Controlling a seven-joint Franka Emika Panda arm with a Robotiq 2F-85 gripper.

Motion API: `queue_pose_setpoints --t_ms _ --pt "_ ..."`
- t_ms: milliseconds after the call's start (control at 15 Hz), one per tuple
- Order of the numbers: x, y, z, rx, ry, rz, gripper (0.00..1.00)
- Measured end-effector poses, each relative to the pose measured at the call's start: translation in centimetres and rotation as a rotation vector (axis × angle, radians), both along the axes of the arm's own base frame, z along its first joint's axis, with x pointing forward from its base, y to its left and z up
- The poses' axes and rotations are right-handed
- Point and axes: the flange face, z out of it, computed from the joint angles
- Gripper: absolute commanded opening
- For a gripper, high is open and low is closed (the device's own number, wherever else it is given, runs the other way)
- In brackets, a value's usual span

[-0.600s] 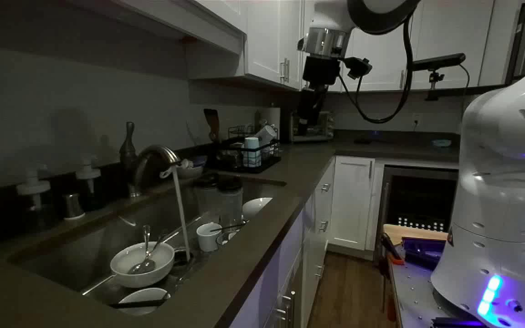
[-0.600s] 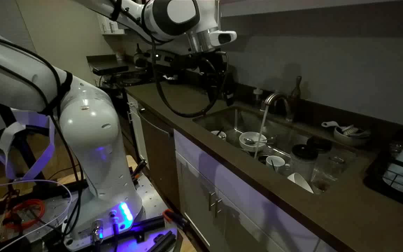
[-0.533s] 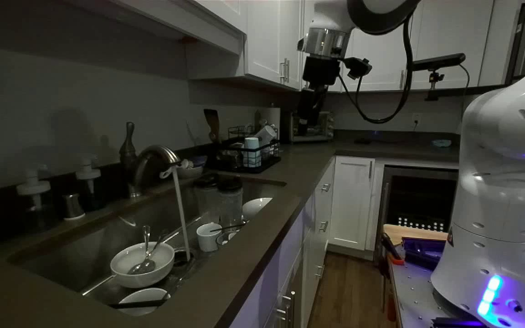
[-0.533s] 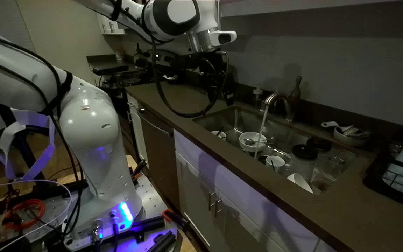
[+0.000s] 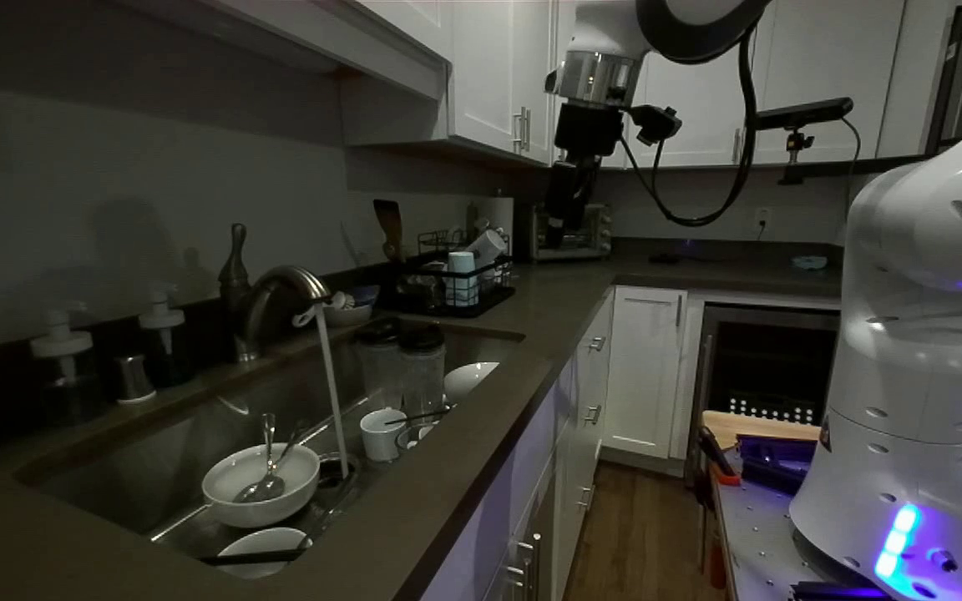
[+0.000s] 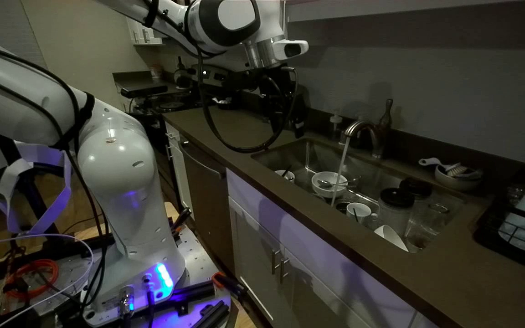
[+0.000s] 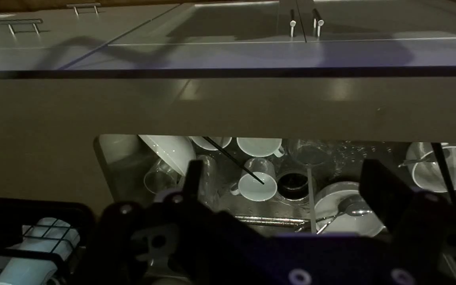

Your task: Close the tap

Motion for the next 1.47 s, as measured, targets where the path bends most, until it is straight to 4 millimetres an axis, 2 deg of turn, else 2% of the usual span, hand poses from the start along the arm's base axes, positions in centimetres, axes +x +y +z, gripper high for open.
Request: queue_pose_setpoints --t_ms 600,1133,1467 --pt "0.6 -0.1 0.6 0.002 -0.057 0.006 1.0" --pt "3.4 -0.3 1.2 0.018 -0.252 0.036 1.0" --pt "6.5 -0.1 0.9 0.03 -0.367 0.062 1.0"
